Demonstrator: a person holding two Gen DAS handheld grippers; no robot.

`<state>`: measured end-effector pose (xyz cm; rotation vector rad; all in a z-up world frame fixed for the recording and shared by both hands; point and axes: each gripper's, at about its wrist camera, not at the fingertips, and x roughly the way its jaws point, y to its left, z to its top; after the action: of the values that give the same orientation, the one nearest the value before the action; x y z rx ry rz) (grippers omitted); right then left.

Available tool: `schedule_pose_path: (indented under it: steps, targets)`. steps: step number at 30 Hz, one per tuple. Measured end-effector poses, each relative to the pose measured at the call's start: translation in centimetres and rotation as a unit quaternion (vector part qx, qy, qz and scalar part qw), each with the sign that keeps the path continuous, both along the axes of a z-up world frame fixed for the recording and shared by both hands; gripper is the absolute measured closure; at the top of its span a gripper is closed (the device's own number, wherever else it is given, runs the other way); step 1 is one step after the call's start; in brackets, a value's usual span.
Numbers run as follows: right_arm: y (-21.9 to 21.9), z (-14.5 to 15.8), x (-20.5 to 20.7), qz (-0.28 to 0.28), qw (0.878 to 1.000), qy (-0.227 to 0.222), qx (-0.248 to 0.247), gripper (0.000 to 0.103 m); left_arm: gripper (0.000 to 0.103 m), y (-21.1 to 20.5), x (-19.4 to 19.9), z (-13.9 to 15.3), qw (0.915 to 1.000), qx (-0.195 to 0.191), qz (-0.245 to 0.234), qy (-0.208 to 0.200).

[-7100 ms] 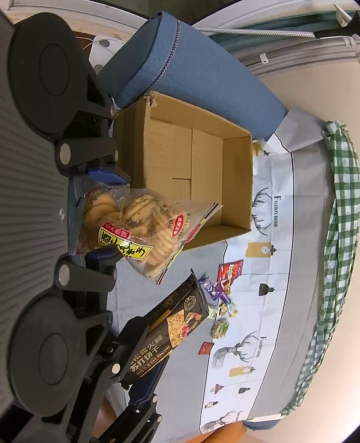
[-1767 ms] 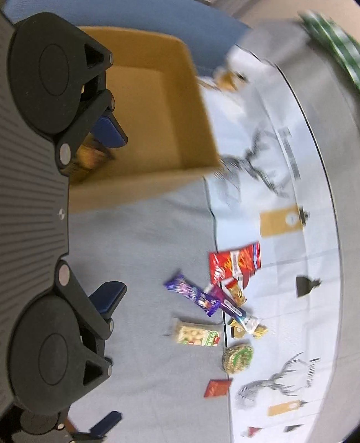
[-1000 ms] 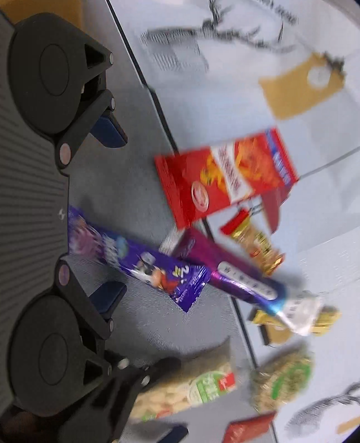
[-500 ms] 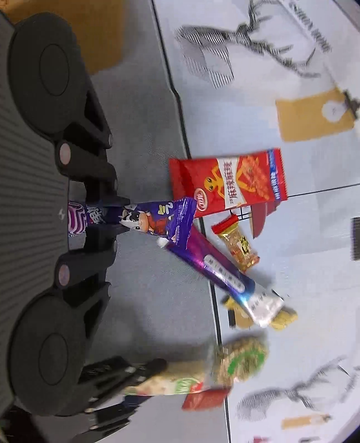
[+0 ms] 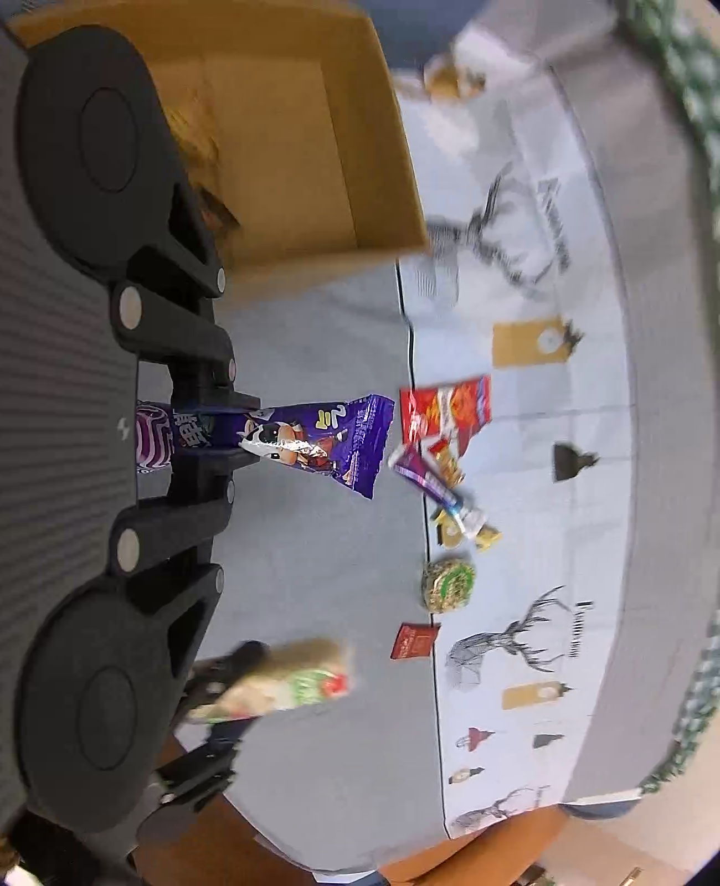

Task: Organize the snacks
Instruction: 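Carry the purple candy bar and rice-cracker bar over the box with both tools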

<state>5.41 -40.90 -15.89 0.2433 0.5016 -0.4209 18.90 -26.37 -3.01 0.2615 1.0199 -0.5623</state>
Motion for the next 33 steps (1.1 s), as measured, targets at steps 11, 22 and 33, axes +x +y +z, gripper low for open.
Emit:
schedule_pose_path:
  steps: [11,22,33]
  targets:
    - [14.7,9.4,-9.8,0.186,0.982,-0.035,-0.011,0.065,0.091,14.7,-11.8,4.8,0.9945,-0.001,0.087,-0.058]
    - [21.9,13.3,-15.1,0.262,0.960,-0.064,-0.076,0.065,0.091,22.4,-19.6,5.1,0.9837,-0.014,0.154,-0.091]
    - [23.9,14.0,-16.7,0.273,0.954,-0.065,-0.102,0.065,0.091,23.8,-21.1,5.1,0.9827,-0.025,0.155,-0.099]
